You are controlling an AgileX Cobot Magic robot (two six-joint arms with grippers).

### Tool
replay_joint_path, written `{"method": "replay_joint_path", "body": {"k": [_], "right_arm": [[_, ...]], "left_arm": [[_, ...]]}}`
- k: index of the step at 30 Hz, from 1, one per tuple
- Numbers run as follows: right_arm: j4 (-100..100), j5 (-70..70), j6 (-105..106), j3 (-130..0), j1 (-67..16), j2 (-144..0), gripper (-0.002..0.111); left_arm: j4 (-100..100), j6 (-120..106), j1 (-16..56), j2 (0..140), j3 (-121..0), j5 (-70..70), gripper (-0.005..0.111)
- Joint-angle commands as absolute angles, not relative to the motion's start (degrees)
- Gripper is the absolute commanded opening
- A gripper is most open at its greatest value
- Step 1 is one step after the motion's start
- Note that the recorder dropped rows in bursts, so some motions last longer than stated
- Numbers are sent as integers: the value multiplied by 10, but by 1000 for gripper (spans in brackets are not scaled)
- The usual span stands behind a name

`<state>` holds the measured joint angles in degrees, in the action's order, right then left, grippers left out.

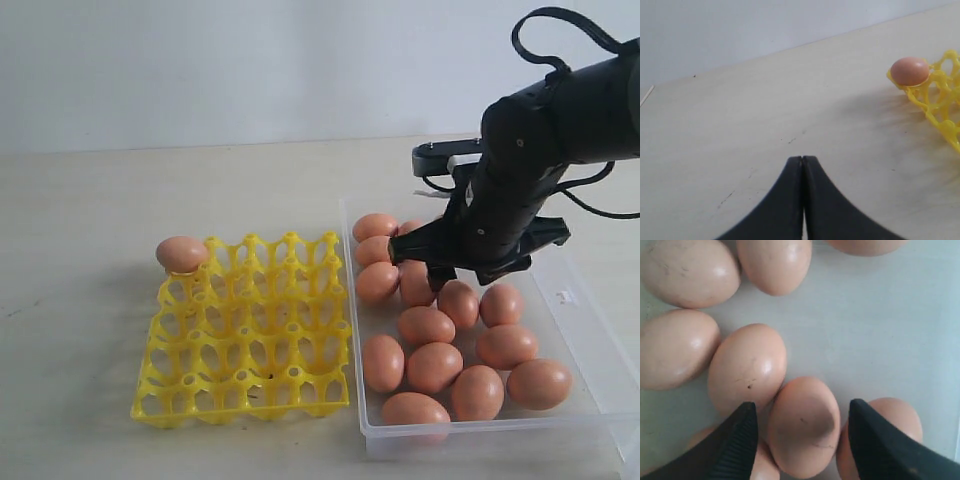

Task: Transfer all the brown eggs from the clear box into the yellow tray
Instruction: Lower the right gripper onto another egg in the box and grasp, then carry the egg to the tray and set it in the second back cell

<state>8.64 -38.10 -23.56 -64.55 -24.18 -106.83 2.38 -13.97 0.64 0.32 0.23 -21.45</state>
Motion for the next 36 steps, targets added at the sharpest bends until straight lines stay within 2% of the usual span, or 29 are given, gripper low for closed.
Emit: {"method": "replay_joint_path", "body": {"k": [1,4,6,9,11,15,20,23,30,36], "right_arm": [[92,-385,-222,-650,-239,-1097,54],[91,-381,-220,-650,-239,-1117,54],[91,-375,-220,-650,-239,-1123,49],[91,-368,-219,-650,-239,-1124,26],[91,-368,-197,-650,-239,-1119,1],[58,-340,-164,-650,-239,-1075,0],[-124,-108,0,-637,-257,-996,0],[-160,0,80,-635,-287,-993,0],[-97,134,57,-639,-344,-1064,0],[123,274,-139,-641,-374,-1138,0]], "left_arm": [[28,-135,7,0,0,-208,0],[28,-135,7,0,0,-208,0],[28,-135,7,0,0,-208,0],[28,-135,7,0,0,-208,0],[28,-135,7,0,0,-208,0],[28,-135,7,0,0,-208,0],[28,-135,7,0,0,-208,0],[28,-135,7,0,0,-208,0],[28,-135,7,0,0,-208,0],[28,-135,7,0,0,-208,0]]}}
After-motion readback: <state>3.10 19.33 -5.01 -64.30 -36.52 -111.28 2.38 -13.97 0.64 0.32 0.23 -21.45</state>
